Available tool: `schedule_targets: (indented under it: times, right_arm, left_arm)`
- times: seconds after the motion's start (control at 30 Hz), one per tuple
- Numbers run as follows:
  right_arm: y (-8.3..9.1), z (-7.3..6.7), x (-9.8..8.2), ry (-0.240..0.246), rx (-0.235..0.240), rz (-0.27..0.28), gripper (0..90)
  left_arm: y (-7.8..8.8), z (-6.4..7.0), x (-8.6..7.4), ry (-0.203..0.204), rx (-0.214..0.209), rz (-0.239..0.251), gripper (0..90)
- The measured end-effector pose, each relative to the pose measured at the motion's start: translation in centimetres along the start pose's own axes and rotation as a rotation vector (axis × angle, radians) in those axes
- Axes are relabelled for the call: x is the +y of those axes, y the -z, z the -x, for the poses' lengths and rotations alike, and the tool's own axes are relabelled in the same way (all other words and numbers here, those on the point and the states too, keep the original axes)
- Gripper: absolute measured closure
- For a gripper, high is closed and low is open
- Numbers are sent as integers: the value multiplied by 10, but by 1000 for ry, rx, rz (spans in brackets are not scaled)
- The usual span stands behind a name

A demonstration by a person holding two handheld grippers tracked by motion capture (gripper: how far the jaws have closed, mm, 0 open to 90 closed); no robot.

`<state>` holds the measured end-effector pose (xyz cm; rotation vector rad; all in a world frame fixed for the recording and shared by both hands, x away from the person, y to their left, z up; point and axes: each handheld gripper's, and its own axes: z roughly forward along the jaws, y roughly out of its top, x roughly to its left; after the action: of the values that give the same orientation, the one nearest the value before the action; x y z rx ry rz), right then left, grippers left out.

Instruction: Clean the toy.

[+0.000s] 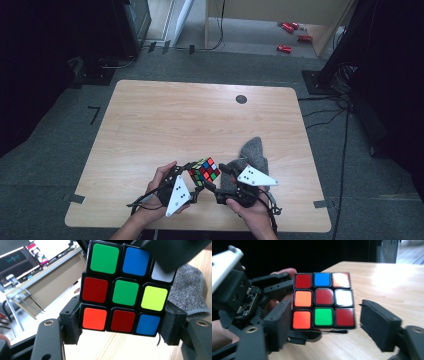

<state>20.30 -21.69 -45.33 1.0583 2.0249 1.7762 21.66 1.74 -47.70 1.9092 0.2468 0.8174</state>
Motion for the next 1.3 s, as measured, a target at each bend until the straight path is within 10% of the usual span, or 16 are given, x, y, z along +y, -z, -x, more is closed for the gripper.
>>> schedule_targets:
  times: [0.23, 0.4, 0.63, 1.07, 1.3]
  right_arm:
    - [18, 26, 5, 75, -169, 37, 172]
    - [19, 56, -9, 126, -339, -79, 143]
    - [12, 77, -31, 181, -421, -227, 132]
    - [9, 94, -48, 108, -377, -368, 102]
    - [10, 95, -49, 97, -359, -420, 234]
  left_arm:
    - [1, -13, -6, 98, -1, -19, 330]
    - [4, -22, -8, 158, -2, -9, 330]
    - [4, -26, -10, 194, -15, -13, 330]
    - [5, -29, -11, 230, -27, -15, 330]
    - [4, -28, -11, 241, -44, -14, 331]
